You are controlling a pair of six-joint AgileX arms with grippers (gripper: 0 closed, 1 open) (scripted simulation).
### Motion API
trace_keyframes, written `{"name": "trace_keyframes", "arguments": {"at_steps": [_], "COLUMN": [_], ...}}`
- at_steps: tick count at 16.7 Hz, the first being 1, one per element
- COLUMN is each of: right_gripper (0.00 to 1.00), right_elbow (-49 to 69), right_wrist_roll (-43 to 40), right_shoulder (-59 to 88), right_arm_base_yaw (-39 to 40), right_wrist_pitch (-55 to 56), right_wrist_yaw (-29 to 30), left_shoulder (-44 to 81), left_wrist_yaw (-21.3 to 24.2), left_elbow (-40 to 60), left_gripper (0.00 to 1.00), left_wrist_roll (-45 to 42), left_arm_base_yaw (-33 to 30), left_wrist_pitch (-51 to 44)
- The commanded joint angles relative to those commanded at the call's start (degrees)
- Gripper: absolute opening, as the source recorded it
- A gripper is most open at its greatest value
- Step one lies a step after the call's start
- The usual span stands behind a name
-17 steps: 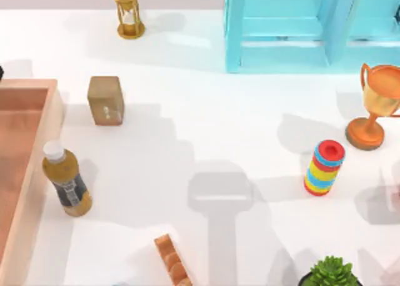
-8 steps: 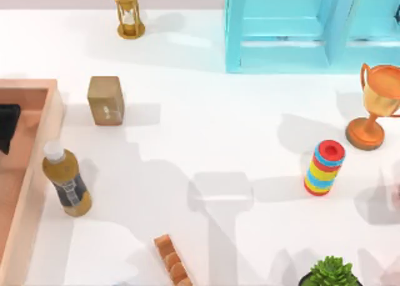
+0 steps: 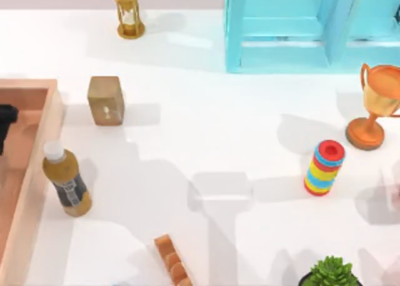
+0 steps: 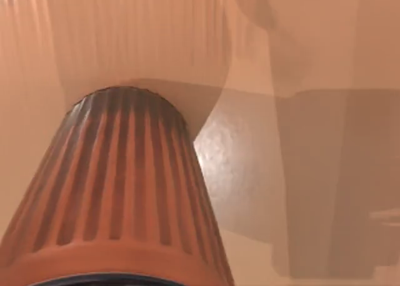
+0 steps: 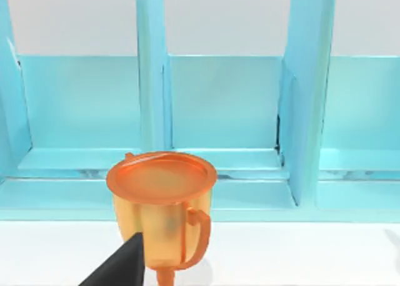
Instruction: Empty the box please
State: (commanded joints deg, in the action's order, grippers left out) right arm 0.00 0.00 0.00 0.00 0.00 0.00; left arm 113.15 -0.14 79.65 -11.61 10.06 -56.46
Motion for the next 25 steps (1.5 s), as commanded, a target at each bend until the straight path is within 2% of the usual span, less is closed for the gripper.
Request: {"name": "trace_keyframes", "arguments": {"at_steps": [8,19,22,25], "right_gripper": [1.0,1.0,1.0,1.0], "right_elbow": [0.0,0.0,0.0,0.0], "right_wrist_roll": [0.0,0.0,0.0,0.0], "right_shoulder": [0.0,0.0,0.0,0.0], "right_arm_base_yaw": [0.0,0.0,0.0,0.0], "right_wrist_pitch": [0.0,0.0,0.0,0.0], "right_wrist_yaw": [0.0,0.0,0.0,0.0], "left_shoulder": [0.0,-0.87,-3.84,-5.53], "left_wrist_yaw": [0.0,-0.77,-3.67,-5.38], "left_elbow": [0.0,0.86,6.64,16.93], "left_gripper": [0.02,0.0,0.0,0.0], "left_wrist_roll": [0.0,0.58,2.69,2.77], "left_arm_base_yaw": [0.0,-0.4,-1.96,-3.67], "left_wrist_pitch": [0.0,-0.14,-3.06,-10.93]}}
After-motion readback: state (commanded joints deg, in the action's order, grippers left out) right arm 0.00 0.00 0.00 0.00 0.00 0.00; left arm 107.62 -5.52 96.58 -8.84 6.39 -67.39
